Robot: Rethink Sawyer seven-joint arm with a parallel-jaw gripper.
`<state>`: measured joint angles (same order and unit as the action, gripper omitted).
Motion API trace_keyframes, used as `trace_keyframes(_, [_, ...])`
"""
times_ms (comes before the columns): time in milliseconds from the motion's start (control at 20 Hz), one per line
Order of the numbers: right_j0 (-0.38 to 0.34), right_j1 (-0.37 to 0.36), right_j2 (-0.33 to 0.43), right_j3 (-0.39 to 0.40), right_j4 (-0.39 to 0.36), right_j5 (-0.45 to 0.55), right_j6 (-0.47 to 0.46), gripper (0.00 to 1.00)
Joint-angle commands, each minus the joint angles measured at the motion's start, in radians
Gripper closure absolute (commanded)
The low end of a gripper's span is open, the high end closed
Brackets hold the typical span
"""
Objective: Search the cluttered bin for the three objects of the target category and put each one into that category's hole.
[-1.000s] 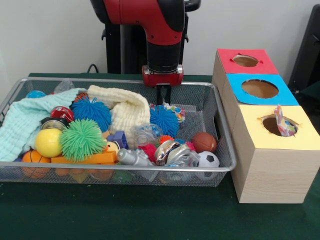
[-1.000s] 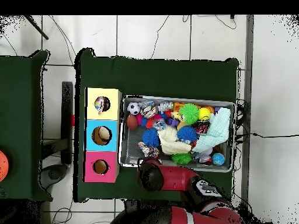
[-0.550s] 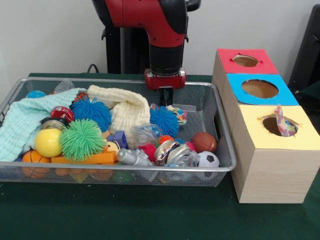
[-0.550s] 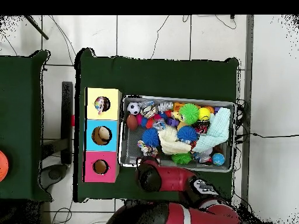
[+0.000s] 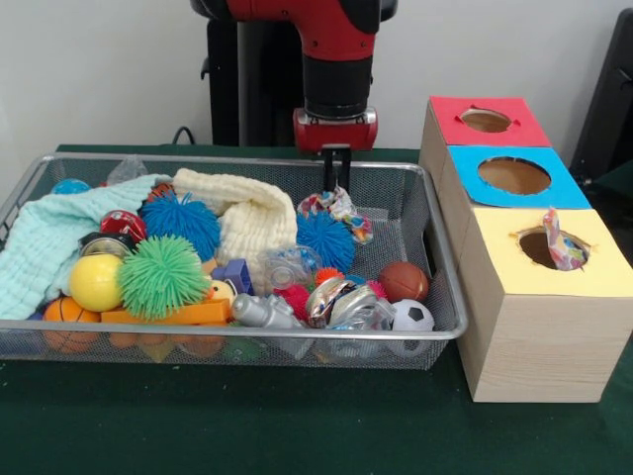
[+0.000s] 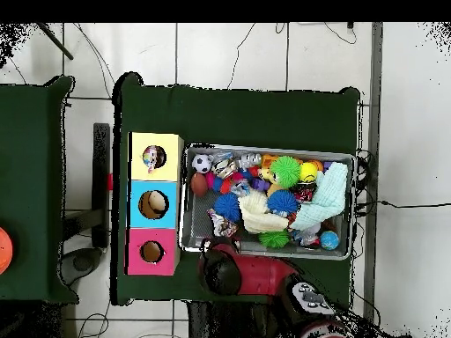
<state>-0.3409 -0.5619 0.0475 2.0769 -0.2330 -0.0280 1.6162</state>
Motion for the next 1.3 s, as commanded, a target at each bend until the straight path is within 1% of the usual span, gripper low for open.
trace_keyframes(50, [-0.029,-0.17,0.128,0.048,0.091,0.165,0.186,1.0])
trace_keyframes(250, [-0.037,-0.212,0.146,0.075,0.112,0.191,0.183,1.0])
trace_keyframes(400, [-0.04,-0.292,0.166,0.113,0.145,0.258,0.177,1.0])
trace_keyframes(600, [-0.013,-0.443,0.171,0.148,0.196,0.371,0.16,1.0])
trace_keyframes(700, [0.024,-0.517,0.152,0.142,0.227,0.458,0.153,1.0])
trace_keyframes(800, [0.054,-0.575,0.144,0.121,0.26,0.557,0.148,1.0])
trace_keyframes(900, [0.082,-0.608,0.139,0.081,0.285,0.647,0.15,1.0])
trace_keyframes(1050, [0.123,-0.612,0.133,0.019,0.317,0.725,0.182,1.0])
trace_keyframes(1150, [0.153,-0.585,0.126,-0.023,0.33,0.74,0.208,1.0])
trace_keyframes(1300, [0.205,-0.54,0.1,-0.086,0.334,0.737,0.256,1.0])
